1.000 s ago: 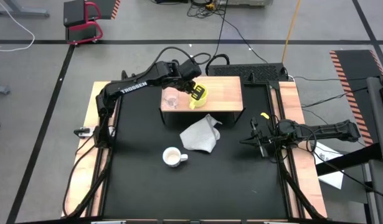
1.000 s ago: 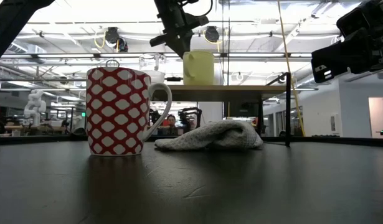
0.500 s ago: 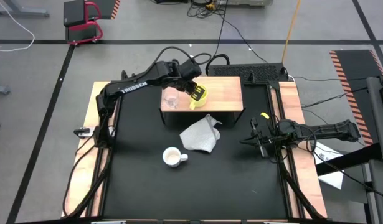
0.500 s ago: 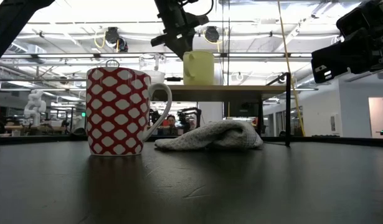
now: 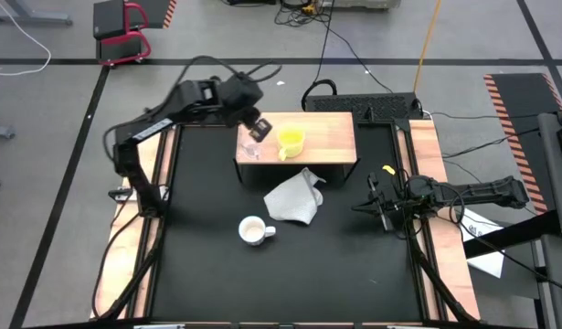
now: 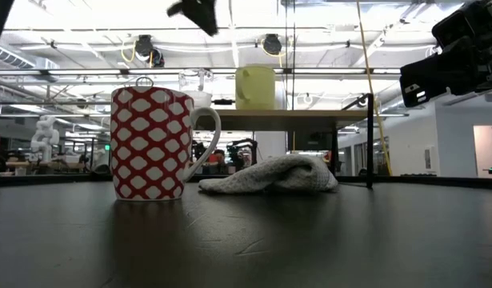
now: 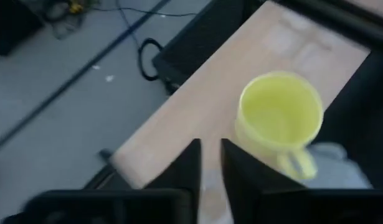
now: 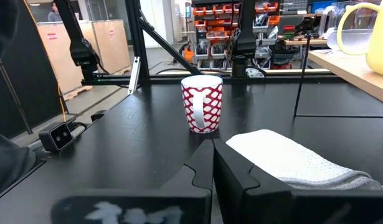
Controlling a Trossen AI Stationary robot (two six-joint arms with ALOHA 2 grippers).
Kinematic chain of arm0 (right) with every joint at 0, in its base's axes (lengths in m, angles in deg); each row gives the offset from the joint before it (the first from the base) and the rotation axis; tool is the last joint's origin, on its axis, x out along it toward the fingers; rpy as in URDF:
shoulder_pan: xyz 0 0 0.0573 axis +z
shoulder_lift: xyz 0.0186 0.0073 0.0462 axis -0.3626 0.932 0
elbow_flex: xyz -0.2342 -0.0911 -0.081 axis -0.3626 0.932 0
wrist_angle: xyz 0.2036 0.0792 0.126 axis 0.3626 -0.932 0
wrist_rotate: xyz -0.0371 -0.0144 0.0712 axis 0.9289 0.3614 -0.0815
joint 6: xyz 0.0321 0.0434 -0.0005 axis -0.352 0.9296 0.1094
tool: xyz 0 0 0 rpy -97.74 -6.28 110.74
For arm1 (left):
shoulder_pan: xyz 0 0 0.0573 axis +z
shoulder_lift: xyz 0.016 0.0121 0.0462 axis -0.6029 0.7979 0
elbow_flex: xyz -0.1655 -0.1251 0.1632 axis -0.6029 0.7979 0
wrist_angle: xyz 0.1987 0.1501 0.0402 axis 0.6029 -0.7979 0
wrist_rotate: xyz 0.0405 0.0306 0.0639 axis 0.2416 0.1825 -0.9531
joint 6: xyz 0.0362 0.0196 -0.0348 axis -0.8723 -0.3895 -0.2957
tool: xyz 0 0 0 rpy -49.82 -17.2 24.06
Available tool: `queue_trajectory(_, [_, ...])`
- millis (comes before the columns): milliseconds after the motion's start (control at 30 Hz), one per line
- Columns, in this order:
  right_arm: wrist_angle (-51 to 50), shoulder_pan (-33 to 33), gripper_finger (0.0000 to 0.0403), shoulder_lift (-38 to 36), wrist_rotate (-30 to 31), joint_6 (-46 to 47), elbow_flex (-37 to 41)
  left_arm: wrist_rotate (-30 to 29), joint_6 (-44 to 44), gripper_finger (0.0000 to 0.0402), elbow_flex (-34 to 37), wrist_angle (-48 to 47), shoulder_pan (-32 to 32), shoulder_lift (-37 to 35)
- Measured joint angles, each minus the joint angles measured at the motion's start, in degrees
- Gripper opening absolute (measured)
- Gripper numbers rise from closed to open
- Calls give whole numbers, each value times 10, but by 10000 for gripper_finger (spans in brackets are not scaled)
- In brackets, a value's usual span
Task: Stack small to large cups/mugs on shelf
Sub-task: Move the red pattern white mug near the shelf
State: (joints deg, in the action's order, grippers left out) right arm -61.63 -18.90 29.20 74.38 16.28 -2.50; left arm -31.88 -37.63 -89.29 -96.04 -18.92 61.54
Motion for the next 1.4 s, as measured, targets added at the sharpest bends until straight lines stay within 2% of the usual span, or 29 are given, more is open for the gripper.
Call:
queue_trajectory(100, [0, 0, 0, 0, 0, 0, 0, -33, -13, 10, 0, -14, -19, -27])
queue_trajectory(300, [1, 0, 0, 0, 0, 0, 0, -67, -23, 3, 2, -13, -55, -84])
queue_trajectory(467, [10, 0, 0, 0, 0, 6, 0, -90, -29, 2, 68, 50, -101, -151])
queue_trajectory(600, [10, 0, 0, 2, 0, 7, 0, -94, -25, 2, 178, 132, -117, -218])
queue_trajectory(733, [13, 0, 0, 3, 0, 8, 0, -49, -24, 1, 305, 233, -116, -296])
queue_trajectory(867, [13, 0, 0, 4, 0, 10, 0, 3, -57, 1, 440, 373, -130, -373])
queue_trajectory(1000, [13, 0, 0, 4, 0, 11, 0, 13, -97, 1, 574, 520, -138, -447])
queue_trajectory(1067, [13, 0, 0, 4, 0, 11, 0, 37, -98, 1, 636, 595, -134, -476])
queue_trajectory(1200, [13, 0, 0, 4, 0, 11, 0, 138, -119, 0, 743, 686, -132, -504])
queue_trajectory(1400, [13, 0, 0, 4, 0, 10, 0, 153, -146, 0, 905, 917, -133, -507])
